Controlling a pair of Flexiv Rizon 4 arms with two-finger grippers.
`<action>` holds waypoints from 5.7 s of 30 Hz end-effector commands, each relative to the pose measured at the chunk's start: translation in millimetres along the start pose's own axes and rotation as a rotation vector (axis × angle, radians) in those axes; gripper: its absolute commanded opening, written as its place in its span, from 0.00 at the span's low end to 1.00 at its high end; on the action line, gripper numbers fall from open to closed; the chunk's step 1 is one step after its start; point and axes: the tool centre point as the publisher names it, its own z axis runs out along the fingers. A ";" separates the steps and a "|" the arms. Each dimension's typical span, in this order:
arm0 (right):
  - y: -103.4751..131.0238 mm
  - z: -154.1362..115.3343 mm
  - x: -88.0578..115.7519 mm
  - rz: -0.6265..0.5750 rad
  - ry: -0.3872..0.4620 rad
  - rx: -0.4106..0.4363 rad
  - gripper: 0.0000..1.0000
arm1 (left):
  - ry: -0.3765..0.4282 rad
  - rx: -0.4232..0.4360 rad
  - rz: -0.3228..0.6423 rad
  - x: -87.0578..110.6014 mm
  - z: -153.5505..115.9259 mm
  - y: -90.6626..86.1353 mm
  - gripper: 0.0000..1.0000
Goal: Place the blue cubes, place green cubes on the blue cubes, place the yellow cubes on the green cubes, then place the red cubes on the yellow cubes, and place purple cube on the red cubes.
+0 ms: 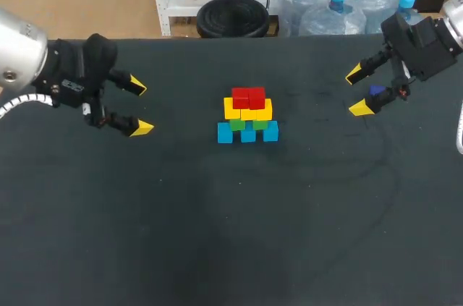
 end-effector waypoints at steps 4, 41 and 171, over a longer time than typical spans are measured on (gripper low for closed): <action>-10.7 7.2 11.1 0.039 0.096 0.090 1.00 | -0.005 -0.001 0.002 1.1 -0.1 -0.2 1.00; -121.2 -27.7 90.2 -0.040 0.104 0.084 1.00 | -0.005 -0.001 0.002 1.1 -0.1 -0.2 1.00; -21.5 11.8 -72.9 -0.133 0.125 -0.009 0.00 | -0.005 -0.001 0.002 1.1 -0.1 -0.2 1.00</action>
